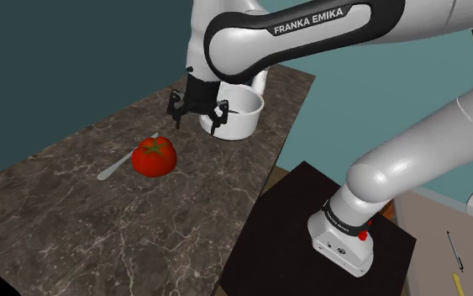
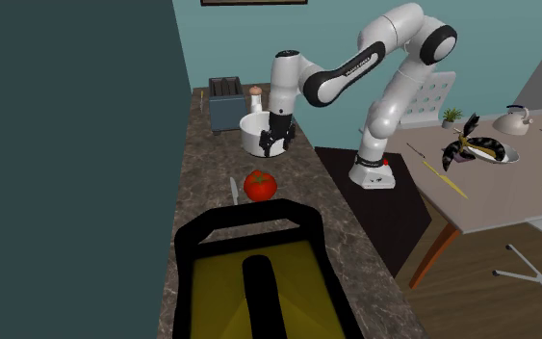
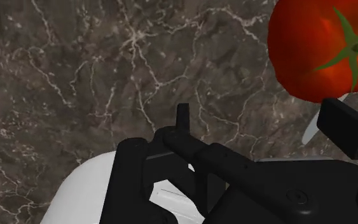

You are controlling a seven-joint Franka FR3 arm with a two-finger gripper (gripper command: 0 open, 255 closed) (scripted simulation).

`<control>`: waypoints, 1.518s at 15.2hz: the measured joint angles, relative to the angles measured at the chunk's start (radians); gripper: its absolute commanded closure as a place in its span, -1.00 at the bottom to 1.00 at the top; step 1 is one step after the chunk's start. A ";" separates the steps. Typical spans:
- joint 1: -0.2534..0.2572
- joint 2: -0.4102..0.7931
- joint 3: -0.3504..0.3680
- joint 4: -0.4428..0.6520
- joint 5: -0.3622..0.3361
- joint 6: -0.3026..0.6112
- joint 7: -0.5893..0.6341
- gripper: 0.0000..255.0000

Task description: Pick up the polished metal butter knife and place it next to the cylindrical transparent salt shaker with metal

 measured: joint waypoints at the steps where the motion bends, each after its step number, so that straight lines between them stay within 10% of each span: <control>1: -0.019 0.047 0.029 0.027 -0.031 0.018 0.060 -1.00; 6: -0.069 0.329 0.135 0.185 -0.278 0.086 0.415 -1.00; 15: 0.079 0.721 0.030 0.508 -0.802 0.055 0.860 -1.00; 21: -0.002 0.812 0.125 0.494 -0.940 0.092 0.961 -1.00; 23: -0.014 0.851 0.160 0.497 -0.864 0.080 0.979 -1.00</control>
